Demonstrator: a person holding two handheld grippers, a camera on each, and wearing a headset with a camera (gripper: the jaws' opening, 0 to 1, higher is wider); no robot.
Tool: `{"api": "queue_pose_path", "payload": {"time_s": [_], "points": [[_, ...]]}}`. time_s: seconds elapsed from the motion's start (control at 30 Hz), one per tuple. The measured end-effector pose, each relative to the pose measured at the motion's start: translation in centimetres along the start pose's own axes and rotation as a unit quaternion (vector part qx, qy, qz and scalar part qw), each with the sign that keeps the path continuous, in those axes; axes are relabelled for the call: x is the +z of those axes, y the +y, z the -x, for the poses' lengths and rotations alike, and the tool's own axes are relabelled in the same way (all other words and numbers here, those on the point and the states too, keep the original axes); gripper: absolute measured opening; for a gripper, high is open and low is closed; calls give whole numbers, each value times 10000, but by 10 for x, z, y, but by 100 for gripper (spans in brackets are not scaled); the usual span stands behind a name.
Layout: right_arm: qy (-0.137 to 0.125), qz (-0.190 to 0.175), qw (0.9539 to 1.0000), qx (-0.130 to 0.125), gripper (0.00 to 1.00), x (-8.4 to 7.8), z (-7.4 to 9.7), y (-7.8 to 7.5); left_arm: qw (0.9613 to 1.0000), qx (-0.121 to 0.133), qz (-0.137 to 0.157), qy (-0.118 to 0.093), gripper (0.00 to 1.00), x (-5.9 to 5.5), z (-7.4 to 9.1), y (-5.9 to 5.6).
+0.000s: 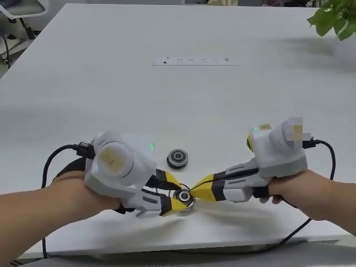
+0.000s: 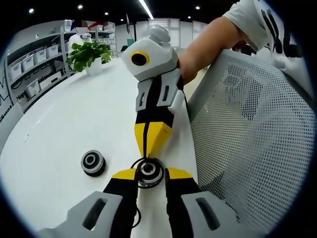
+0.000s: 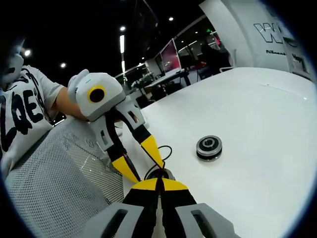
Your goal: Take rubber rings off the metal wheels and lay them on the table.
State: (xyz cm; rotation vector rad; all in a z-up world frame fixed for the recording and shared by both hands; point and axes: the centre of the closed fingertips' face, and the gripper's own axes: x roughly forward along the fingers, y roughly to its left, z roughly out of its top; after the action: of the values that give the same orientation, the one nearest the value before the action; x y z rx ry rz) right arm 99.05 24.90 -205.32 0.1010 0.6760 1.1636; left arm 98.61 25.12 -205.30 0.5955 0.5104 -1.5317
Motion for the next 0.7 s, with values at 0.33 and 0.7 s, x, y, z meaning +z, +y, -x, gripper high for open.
{"api": "queue_pose_path", "payload": {"time_s": [0.33, 0.7], "points": [[-46, 30, 10000, 22, 0, 5, 4, 3, 9999, -16, 97, -119, 24, 8, 11, -1], [-52, 133, 9999, 61, 0, 13, 5, 10, 9990, 111, 259, -337, 35, 13, 29, 1]]}}
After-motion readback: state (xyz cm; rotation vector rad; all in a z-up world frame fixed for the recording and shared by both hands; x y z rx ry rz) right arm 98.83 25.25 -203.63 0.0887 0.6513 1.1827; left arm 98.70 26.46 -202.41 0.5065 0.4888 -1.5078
